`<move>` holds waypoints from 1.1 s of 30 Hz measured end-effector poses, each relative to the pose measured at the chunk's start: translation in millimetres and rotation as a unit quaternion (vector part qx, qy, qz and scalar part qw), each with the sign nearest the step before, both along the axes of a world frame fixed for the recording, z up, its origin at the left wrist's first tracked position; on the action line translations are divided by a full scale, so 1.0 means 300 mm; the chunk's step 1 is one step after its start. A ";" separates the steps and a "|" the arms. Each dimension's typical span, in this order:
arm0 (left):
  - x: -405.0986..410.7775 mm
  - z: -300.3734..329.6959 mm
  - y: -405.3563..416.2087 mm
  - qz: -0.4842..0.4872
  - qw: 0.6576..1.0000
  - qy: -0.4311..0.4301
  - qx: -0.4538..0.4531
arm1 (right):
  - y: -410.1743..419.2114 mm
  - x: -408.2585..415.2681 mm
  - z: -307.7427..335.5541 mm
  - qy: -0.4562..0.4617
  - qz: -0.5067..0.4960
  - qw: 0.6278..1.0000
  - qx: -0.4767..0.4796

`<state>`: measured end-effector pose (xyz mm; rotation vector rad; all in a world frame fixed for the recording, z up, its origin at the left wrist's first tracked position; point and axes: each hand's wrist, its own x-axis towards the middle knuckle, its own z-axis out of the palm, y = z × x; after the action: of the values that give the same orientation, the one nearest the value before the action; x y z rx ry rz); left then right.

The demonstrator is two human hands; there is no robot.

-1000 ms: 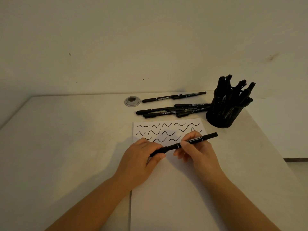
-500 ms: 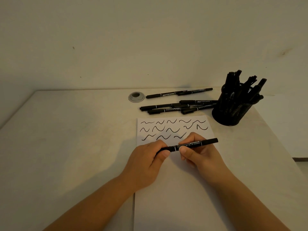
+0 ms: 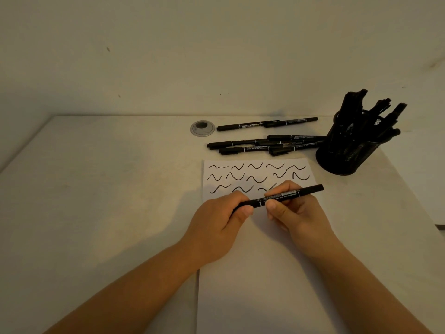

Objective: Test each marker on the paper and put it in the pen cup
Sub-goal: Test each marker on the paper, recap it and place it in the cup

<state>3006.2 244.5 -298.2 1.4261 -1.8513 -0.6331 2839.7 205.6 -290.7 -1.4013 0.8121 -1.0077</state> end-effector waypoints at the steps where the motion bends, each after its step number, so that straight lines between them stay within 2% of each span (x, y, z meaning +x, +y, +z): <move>1: -0.003 0.000 0.001 0.006 1.000 -0.003 -0.007 | -0.003 0.001 0.000 0.002 -0.016 1.000 0.008; 3: -0.002 -0.002 0.003 0.029 0.999 0.020 -0.013 | -0.010 -0.001 -0.004 0.000 -0.066 0.997 0.032; 5: 0.006 -0.003 0.002 0.056 0.997 0.052 -0.011 | -0.018 -0.012 -0.003 -0.044 -0.118 0.989 0.074; 8: 0.012 -0.005 -0.004 0.070 0.996 0.054 -0.012 | -0.027 -0.029 0.003 -0.100 -0.160 0.976 0.107; 13: 0.018 0.007 -0.015 0.079 0.995 0.053 -0.022 | -0.036 -0.048 -0.003 -0.075 -0.235 0.963 0.105; 15: 0.033 0.020 -0.021 0.090 0.994 0.050 -0.028 | -0.046 -0.077 0.005 -0.020 -0.288 0.955 0.070; 17: 0.040 0.038 -0.029 0.091 0.995 0.017 -0.043 | -0.051 -0.098 0.024 0.132 -0.289 0.947 -0.044; 19: 0.031 0.059 -0.043 0.083 0.994 -0.030 -0.067 | -0.042 -0.094 0.050 0.264 -0.214 0.926 -0.163; 21: 0.010 0.086 -0.064 0.079 0.989 -0.071 -0.100 | -0.029 -0.075 0.071 0.335 -0.132 0.896 -0.259; 25: -0.055 0.159 -0.107 0.045 0.983 -0.105 -0.141 | -0.025 -0.066 0.125 0.364 -0.104 0.858 -0.347; 30: -0.129 0.230 -0.176 -0.019 0.984 -0.055 -0.167 | -0.062 -0.105 0.181 0.369 -0.117 0.867 -0.313; 33: -0.142 0.244 -0.277 -0.003 0.988 -0.024 -0.153 | -0.103 -0.157 0.228 0.347 -0.171 0.881 -0.274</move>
<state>2963.7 161.3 -225.0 1.2418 -1.8955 -0.3008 2792.6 174.8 -222.4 -2.2285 1.4090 -1.0504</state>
